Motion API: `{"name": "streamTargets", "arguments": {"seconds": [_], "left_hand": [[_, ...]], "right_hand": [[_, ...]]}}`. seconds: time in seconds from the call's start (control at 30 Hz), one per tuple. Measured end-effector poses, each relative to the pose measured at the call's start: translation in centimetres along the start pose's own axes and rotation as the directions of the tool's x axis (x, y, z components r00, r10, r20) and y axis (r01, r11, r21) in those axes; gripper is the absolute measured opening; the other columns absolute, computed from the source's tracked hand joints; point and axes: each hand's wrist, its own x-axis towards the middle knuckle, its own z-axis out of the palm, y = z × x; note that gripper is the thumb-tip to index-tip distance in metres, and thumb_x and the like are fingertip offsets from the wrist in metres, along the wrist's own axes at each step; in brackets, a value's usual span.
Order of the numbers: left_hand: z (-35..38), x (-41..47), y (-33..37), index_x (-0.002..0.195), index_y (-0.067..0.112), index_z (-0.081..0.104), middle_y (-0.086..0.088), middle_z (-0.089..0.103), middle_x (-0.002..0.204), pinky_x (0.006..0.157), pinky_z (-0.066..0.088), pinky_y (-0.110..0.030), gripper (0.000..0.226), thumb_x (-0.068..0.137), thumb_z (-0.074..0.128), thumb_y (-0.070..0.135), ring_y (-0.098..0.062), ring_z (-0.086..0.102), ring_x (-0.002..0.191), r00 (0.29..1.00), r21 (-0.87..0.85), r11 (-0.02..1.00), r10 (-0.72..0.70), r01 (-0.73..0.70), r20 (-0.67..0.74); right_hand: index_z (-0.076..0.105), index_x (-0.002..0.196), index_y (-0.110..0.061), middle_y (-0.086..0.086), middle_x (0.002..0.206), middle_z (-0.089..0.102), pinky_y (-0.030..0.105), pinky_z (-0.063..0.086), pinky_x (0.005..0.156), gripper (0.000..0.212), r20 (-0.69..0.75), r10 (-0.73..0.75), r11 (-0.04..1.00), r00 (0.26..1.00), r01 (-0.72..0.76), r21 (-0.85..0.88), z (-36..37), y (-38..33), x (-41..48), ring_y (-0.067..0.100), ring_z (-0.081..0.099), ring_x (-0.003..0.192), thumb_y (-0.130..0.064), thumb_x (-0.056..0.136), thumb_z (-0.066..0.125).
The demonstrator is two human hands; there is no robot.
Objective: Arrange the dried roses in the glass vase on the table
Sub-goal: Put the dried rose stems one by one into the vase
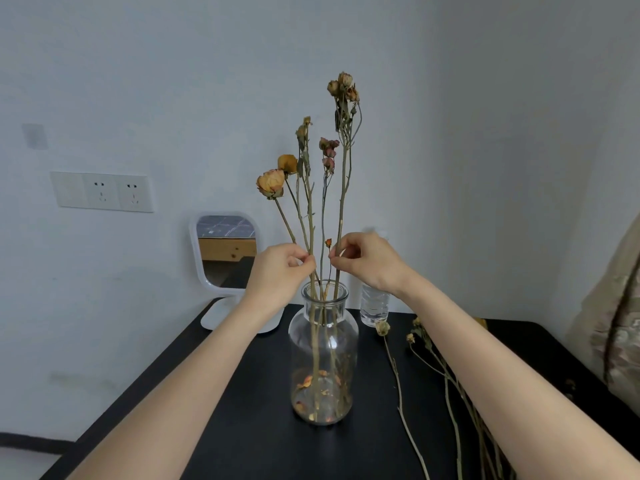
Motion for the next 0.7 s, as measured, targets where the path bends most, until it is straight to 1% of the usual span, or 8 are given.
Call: {"name": "streamTargets", "arguments": {"seconds": [0.1,0.23,0.33,0.4,0.5,0.57,0.6,0.7], "left_hand": [[0.1,-0.3,-0.6,0.084,0.012,0.070,0.004,0.056,0.059,0.059,0.041,-0.019,0.012,0.084,0.063,0.021,-0.008,0.053,0.060,0.999,-0.001,1.000,-0.031,0.032,0.031],[0.1,-0.6,-0.8,0.077,0.019,0.068,0.005,0.054,0.057,0.056,0.038,-0.021,0.007,0.080,0.067,0.024,-0.008,0.050,0.057,0.996,0.007,0.998,-0.067,0.067,0.065],[0.1,-0.6,-0.5,0.076,0.022,0.067,0.010,0.057,0.061,0.057,0.037,-0.017,0.010,0.083,0.064,0.028,-0.006,0.054,0.062,0.998,-0.007,0.998,-0.060,0.060,0.023],[0.2,-0.5,-0.3,0.078,0.022,0.068,0.011,0.057,0.061,0.058,0.037,-0.015,0.012,0.086,0.062,0.030,-0.005,0.053,0.062,0.999,-0.009,0.999,-0.044,0.044,-0.005],[0.4,-0.4,-0.3,0.085,0.016,0.071,0.005,0.063,0.068,0.060,0.039,-0.014,0.017,0.087,0.061,0.029,-0.008,0.056,0.067,0.999,0.000,0.999,-0.041,0.041,-0.003],[0.7,-0.4,-0.4,0.088,0.013,0.072,-0.002,0.065,0.075,0.061,0.040,-0.015,0.019,0.087,0.061,0.029,-0.012,0.058,0.072,0.999,-0.001,0.999,-0.053,0.053,0.011],[0.8,-0.5,-0.5,0.089,0.012,0.072,-0.002,0.065,0.076,0.060,0.039,-0.015,0.020,0.086,0.061,0.029,-0.011,0.058,0.071,0.998,-0.001,0.998,-0.056,0.056,0.016],[1.2,-0.6,-0.7,0.091,0.013,0.072,0.007,0.059,0.069,0.059,0.037,-0.014,0.021,0.084,0.064,0.032,-0.007,0.054,0.067,0.999,0.024,0.998,-0.052,0.052,0.009]], "right_hand": [[0.064,0.085,-0.010,-0.009,0.064,0.053,0.006,0.038,0.053,0.009,-0.003,0.007,1.000,1.000,-0.006,0.019,0.1,-0.1,0.0,0.002,0.047,0.059,-0.018,0.087,0.062],[0.063,0.081,-0.009,-0.004,0.067,0.055,0.018,0.040,0.064,0.015,0.011,0.023,0.998,1.000,-0.023,0.058,0.3,-0.2,-0.1,0.008,0.049,0.064,-0.022,0.089,0.060],[0.066,0.084,-0.008,-0.006,0.066,0.056,0.014,0.038,0.062,0.023,0.017,0.034,0.998,0.999,-0.035,0.056,0.5,-0.2,-0.2,0.003,0.050,0.063,-0.026,0.093,0.054],[0.068,0.083,-0.010,-0.008,0.064,0.056,0.013,0.036,0.060,0.029,0.016,0.049,0.997,0.999,-0.050,0.059,0.5,-0.2,-0.2,0.000,0.049,0.061,-0.028,0.095,0.049],[0.069,0.082,-0.011,-0.008,0.063,0.055,0.012,0.036,0.060,0.032,0.006,0.066,0.996,0.998,-0.066,0.057,0.5,-0.2,-0.2,0.000,0.049,0.059,-0.029,0.097,0.045],[0.069,0.083,-0.010,-0.008,0.063,0.055,0.012,0.036,0.060,0.032,0.003,0.073,0.996,0.997,-0.073,0.054,0.6,-0.1,-0.2,0.001,0.048,0.059,-0.028,0.097,0.046],[0.069,0.084,-0.010,-0.008,0.063,0.055,0.013,0.036,0.060,0.030,0.001,0.077,0.996,0.997,-0.077,0.052,0.6,-0.1,-0.2,0.001,0.048,0.059,-0.027,0.096,0.047],[0.067,0.090,-0.008,-0.008,0.066,0.056,0.013,0.038,0.061,0.023,-0.012,0.088,0.995,0.996,-0.087,0.050,0.7,0.2,-0.3,0.002,0.050,0.063,-0.026,0.093,0.053]]}}
